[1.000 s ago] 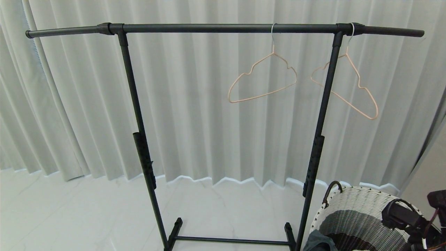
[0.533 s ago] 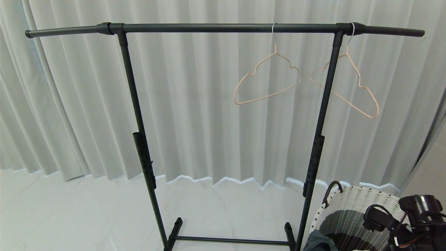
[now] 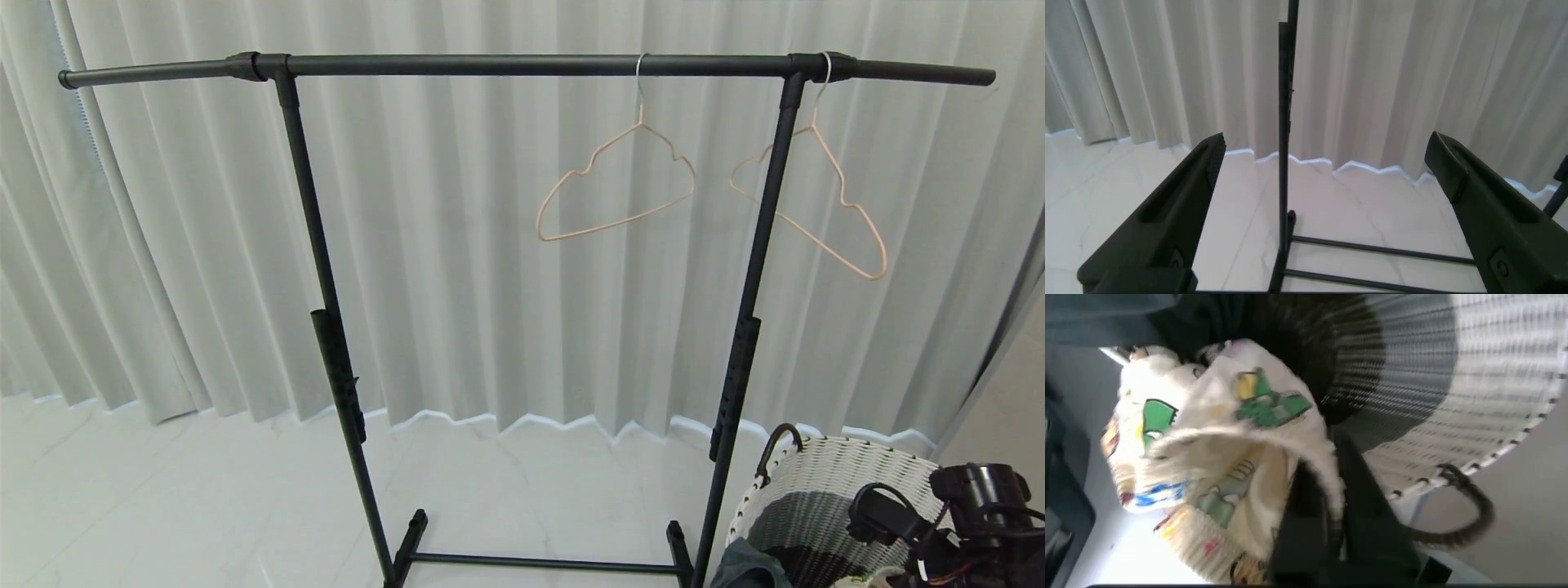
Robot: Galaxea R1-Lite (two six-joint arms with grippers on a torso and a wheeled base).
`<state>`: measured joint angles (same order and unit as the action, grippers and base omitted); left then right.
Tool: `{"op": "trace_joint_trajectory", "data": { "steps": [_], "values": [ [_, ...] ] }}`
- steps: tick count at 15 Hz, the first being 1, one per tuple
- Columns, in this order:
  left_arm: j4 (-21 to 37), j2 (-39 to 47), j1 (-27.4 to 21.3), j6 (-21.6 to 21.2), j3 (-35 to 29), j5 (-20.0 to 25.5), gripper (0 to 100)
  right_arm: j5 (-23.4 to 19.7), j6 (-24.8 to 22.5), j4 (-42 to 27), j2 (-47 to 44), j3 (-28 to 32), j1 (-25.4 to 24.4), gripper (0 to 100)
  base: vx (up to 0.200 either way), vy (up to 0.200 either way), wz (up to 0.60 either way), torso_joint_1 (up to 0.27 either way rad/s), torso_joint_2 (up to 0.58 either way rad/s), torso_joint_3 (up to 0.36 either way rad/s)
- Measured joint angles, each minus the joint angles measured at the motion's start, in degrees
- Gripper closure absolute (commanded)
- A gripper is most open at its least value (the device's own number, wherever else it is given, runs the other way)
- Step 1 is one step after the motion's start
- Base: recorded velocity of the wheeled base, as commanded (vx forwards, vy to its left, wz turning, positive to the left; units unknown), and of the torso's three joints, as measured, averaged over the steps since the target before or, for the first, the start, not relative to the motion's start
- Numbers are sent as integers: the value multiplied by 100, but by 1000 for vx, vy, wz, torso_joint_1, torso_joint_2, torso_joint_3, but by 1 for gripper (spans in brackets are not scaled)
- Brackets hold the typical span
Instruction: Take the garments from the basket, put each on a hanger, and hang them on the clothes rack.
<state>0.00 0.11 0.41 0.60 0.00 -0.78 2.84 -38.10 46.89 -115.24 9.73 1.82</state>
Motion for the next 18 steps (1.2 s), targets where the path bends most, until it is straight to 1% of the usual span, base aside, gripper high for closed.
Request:
{"op": "trace_joint_trajectory", "data": {
  "steps": [2,5,7,8,9,10,11,12,15,17,18],
  "values": [
    [0,0,0,-2,0,0,0,-6,9,154,311,-202,2,100,0,0,0,0,0,0],
    [0,0,0,0,0,2,0,6,6,172,1135,-417,85,100,0,0,0,0,0,0],
    [0,0,0,-2,0,0,0,154,9,-71,1791,-389,265,100,0,0,0,0,0,0],
    [0,0,0,-2,0,2,0,208,6,-329,2125,-284,374,100,0,0,0,0,0,0],
    [0,0,0,0,0,2,0,241,9,-837,2522,-83,496,100,0,0,0,0,0,0],
    [0,0,0,0,0,2,0,255,9,-1501,2894,195,599,100,0,0,0,0,0,0],
    [2,0,0,0,0,2,0,263,17,-2437,3332,639,700,100,0,0,0,0,0,0],
    [0,0,0,0,0,2,0,266,74,-3422,3751,1182,778,100,0,0,0,0,0,0],
    [0,0,0,-16,0,2,0,271,260,-5755,4810,2831,896,100,0,0,0,0,0,0],
    [0,0,0,-16,0,0,0,271,321,-6672,5358,3596,923,100,0,0,0,0,0,0],
    [0,0,0,-16,0,2,0,271,329,-6807,5587,3845,926,100,0,0,0,0,0,0]
  ]
}}
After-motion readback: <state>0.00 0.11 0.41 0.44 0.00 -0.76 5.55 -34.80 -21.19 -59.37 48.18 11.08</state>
